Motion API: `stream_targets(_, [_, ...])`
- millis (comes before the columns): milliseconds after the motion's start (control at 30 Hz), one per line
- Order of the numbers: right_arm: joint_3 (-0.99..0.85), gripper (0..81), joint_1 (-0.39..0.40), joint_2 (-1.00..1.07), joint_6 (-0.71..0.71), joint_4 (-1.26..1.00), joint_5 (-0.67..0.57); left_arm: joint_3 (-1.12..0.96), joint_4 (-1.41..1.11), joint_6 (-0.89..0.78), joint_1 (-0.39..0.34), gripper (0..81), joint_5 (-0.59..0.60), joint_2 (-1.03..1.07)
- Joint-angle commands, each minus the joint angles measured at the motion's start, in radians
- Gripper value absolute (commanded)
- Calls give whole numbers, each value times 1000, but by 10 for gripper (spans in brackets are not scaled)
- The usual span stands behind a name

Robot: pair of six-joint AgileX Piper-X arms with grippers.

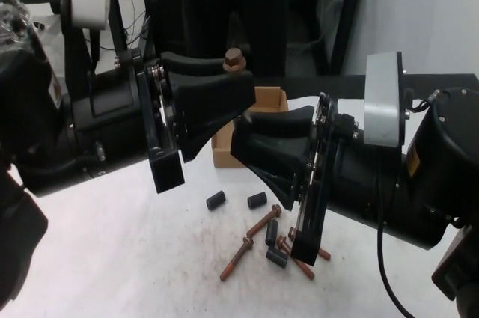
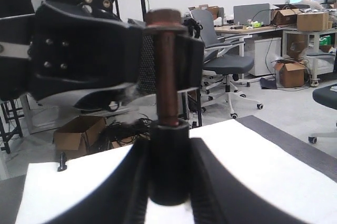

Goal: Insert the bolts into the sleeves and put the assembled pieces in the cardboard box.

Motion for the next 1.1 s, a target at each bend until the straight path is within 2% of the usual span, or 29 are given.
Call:
stream_targets(0, [-13,8,-1,-8,-4,-18,9,-2,-12,-9,-4,312,24,-11])
stream_targets(600, [-13,8,-1,-8,22,-71,24,-2,-12,-9,-4,312,45,-11])
stream_targets(933, [-13,8,-1,-8,22,-67,24,-2,-12,0,-4,312,-1,-11])
stream_targets(1067, [-13,8,-1,-8,22,-67,24,-4,-13,67,-3,312,-57,-11])
